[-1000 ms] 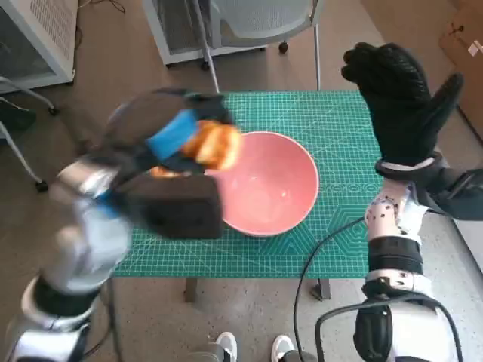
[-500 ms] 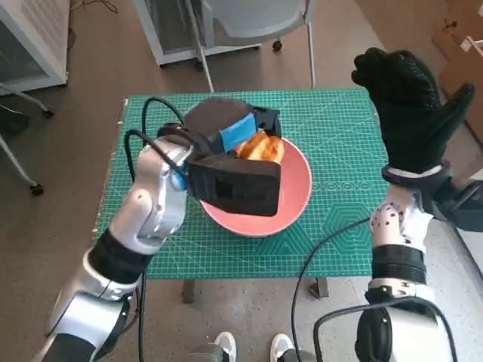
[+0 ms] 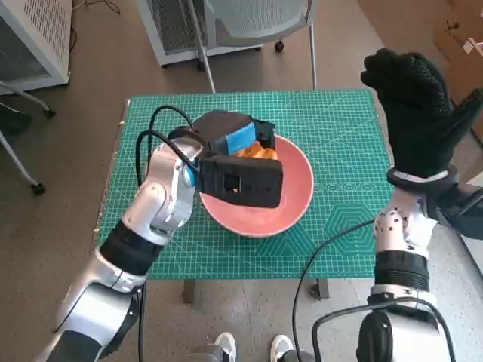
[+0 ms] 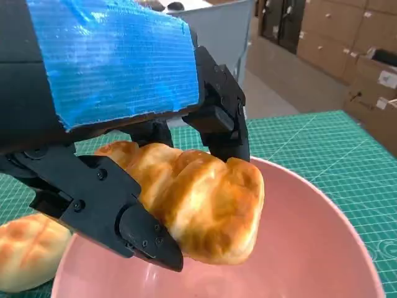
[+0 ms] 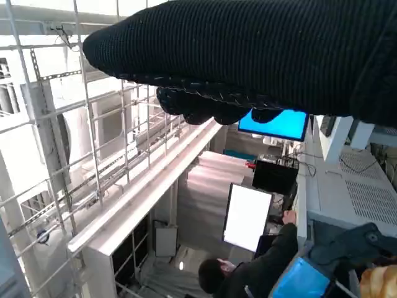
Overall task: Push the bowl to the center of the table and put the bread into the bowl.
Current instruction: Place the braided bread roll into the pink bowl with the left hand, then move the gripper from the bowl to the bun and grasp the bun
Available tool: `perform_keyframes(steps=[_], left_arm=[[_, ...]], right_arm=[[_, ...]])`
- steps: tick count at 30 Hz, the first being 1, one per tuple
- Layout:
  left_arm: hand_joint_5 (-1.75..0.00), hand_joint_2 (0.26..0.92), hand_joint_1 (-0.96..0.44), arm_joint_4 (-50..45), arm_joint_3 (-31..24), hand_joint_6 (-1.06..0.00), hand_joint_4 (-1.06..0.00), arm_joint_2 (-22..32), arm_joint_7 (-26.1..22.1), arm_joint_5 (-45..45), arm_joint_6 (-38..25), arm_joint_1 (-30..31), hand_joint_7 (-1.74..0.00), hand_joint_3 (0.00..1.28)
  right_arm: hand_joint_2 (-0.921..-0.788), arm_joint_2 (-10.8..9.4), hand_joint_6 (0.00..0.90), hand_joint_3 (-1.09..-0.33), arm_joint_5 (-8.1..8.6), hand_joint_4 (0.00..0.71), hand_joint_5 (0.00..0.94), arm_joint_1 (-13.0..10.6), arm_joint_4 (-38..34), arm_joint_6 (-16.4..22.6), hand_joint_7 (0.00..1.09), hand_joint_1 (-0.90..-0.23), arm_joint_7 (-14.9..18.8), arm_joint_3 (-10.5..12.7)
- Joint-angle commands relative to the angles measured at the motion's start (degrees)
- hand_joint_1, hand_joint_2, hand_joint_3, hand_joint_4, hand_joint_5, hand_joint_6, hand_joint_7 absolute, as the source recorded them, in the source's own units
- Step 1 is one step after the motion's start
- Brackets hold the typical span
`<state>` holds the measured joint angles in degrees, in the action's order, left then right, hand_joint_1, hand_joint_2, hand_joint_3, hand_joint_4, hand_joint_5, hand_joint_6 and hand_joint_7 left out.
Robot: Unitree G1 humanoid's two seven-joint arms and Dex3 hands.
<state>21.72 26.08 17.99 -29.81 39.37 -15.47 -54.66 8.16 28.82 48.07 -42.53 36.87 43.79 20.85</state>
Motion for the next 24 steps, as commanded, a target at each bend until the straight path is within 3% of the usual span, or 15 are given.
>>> perform_keyframes(steps=[1, 3, 6, 13, 24], left_arm=[[-0.41, 0.864, 0.0, -0.1, -1.0, -0.37, -0.36, -0.9, -2.2, -1.6, -2.5, -1.9, -0.5, 0.1], [-0.17, 0.84, -0.03, -0.6, -1.4, -0.31, -0.17, -1.0, -2.9, -2.2, -3.3, -1.8, -0.25, 0.06], [-0.05, 0.783, -0.16, -2.4, -2.7, -0.25, -0.06, -0.4, -3.1, -4.7, -1.8, -0.3, -0.11, 0.02], [0.0, 0.752, -0.45, -6.1, -2.6, -0.19, 0.0, 2.0, -2.1, -4.6, 0.9, 1.6, -0.03, 0.01], [0.0, 0.763, -0.58, -14.1, -5.6, -0.18, 0.0, 7.1, -2.5, -4.2, 1.0, 4.2, -0.02, 0.01]], right_arm=[[-0.921, -0.1, 0.369, -0.705, -0.96, 0.277, 0.0, -1.7, 0.2, -0.2, 0.0, -0.639, -1.1, -0.7], [-0.921, -0.1, 0.368, -0.704, -0.99, 0.276, 0.0, -1.8, 0.2, -0.1, 0.0, -0.639, -1.4, -0.9], [-0.921, 0.0, 0.363, -0.701, -0.9, 0.273, 0.0, -1.6, -0.4, -0.3, 0.0, -0.64, -1.2, -1.3], [-0.921, 0.0, 0.359, -0.692, -0.78, 0.269, 0.0, -1.2, -1.4, -0.4, 0.0, -0.633, -0.6, -1.7], [-0.921, 0.6, 0.362, -0.688, -0.04, 0.271, 0.001, -0.7, -2.5, -0.9, 0.0, -0.63, 0.7, -1.8]])
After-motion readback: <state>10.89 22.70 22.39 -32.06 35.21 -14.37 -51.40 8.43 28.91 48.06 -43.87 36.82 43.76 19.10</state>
